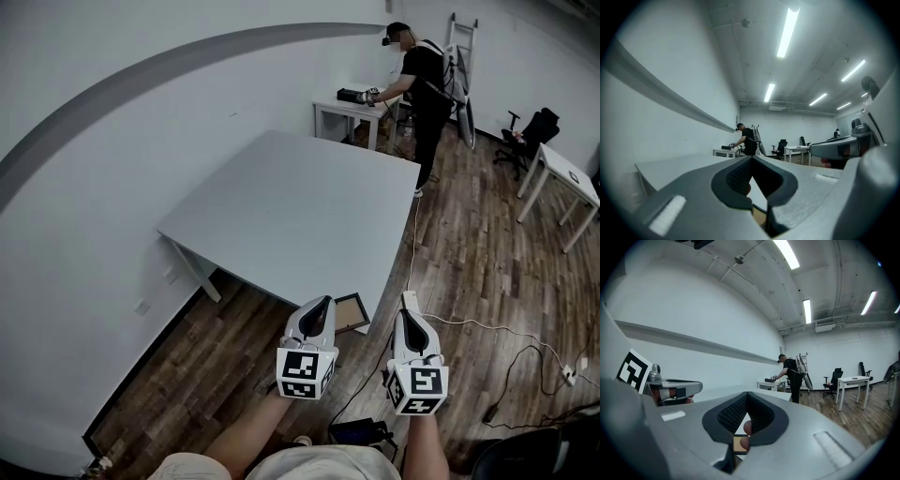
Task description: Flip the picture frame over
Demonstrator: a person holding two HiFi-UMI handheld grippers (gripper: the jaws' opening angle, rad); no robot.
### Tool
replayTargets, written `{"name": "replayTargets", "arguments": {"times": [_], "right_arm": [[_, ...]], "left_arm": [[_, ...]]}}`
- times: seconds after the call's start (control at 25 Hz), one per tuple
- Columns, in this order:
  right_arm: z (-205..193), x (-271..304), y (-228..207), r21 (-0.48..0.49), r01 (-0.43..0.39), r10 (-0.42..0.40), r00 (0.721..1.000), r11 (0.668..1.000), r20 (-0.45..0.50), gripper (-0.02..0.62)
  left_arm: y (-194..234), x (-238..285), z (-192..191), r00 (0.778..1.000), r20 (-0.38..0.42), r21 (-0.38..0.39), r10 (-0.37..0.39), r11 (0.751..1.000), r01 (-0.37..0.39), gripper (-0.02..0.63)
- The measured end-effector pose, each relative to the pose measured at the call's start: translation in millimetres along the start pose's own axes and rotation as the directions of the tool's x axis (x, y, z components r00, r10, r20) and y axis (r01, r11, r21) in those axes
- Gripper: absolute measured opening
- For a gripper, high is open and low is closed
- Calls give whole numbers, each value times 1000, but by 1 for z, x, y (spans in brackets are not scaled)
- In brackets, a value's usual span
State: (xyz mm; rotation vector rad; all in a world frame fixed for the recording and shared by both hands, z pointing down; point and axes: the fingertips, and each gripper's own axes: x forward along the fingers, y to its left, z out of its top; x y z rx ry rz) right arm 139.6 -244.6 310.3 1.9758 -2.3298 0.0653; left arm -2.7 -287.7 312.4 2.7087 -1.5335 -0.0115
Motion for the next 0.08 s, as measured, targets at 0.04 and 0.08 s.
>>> {"name": "replayTargets", "arguments": {"times": [0.04, 0.08], "right_arm": [[0, 1, 1, -1, 1, -1, 1000, 1000, 0, 23], [0, 1, 1, -2, 1, -1, 1000, 1000, 0, 23]], "left_arm": [[2, 0, -1, 1000, -2, 0, 2, 1000, -2, 2], [4, 0, -1, 1000, -3, 0, 4, 1000, -4, 2]]}}
